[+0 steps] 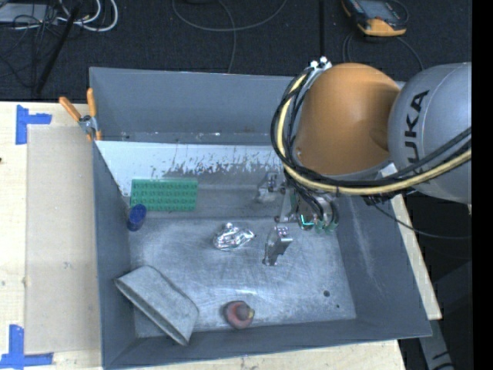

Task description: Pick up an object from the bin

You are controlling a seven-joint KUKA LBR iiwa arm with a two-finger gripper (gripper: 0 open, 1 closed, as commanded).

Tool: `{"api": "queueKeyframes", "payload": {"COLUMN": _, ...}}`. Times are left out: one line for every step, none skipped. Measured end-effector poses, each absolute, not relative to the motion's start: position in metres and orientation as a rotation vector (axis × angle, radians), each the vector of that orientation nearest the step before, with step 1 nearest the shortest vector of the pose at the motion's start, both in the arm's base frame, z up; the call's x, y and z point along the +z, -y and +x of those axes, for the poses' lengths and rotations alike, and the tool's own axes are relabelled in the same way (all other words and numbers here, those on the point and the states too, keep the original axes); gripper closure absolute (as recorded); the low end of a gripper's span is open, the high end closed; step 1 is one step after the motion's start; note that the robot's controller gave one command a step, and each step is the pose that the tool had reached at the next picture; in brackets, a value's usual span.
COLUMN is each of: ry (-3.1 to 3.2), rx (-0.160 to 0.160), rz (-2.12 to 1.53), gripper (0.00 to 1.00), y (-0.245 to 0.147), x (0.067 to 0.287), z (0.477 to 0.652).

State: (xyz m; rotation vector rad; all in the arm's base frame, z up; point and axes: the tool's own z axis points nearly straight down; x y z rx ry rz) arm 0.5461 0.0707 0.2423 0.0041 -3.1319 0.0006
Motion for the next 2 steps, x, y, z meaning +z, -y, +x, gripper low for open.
{"api": "queueKeyframes", "payload": {"ry": 3.132, "rx": 0.001, "rz": 0.134, "gripper": 0.0, "y": -0.082, "x": 0.154, "z": 0.593}}
{"api": "queueKeyframes", "payload": {"ry": 3.129, "rx": 0.001, "rz": 0.208, "gripper": 0.0, "y": -0.076, "x": 0.095, "z": 0.607}}
